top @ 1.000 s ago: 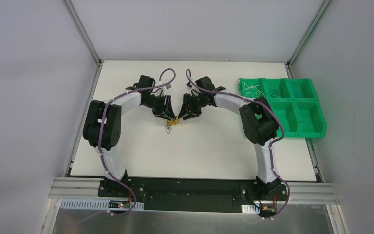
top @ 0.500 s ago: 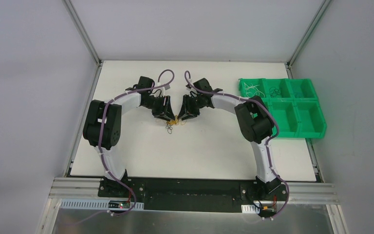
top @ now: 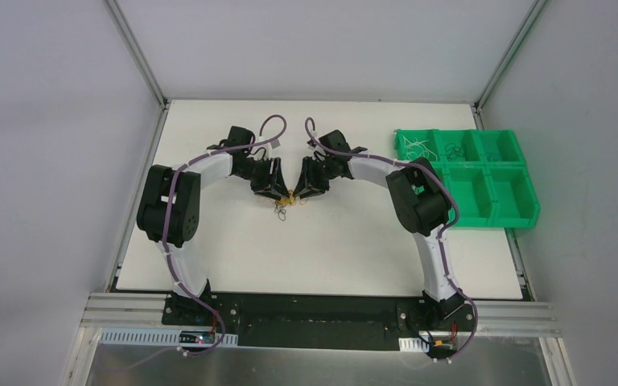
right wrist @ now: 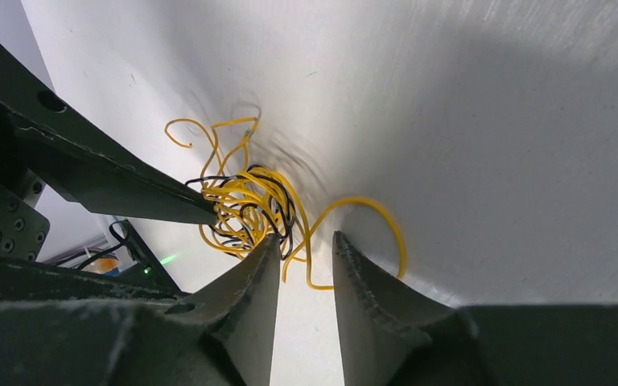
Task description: Untangle the cables
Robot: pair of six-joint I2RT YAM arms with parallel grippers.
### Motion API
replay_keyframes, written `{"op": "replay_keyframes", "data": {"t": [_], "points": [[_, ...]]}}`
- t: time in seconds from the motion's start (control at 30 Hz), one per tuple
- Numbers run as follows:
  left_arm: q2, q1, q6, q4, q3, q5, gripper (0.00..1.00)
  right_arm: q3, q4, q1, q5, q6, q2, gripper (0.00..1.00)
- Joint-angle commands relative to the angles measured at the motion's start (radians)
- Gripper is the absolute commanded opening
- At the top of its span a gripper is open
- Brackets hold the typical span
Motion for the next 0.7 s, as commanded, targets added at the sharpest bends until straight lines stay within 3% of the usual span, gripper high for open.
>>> {"op": "replay_keyframes", "data": {"t": [0.0,0.67], "points": [[-0.058,0.019,-0.020,0.000,0.008,0.000,0.43,-0.003,0.000,0.005,0.034,-0.006,0.001,0.33],[-0.100,0.024,-0.042,0.024,-0.021,0.053,0.44,-0.014,-0.006,0.005,0.028,0.002,0.004,0.32]]}}
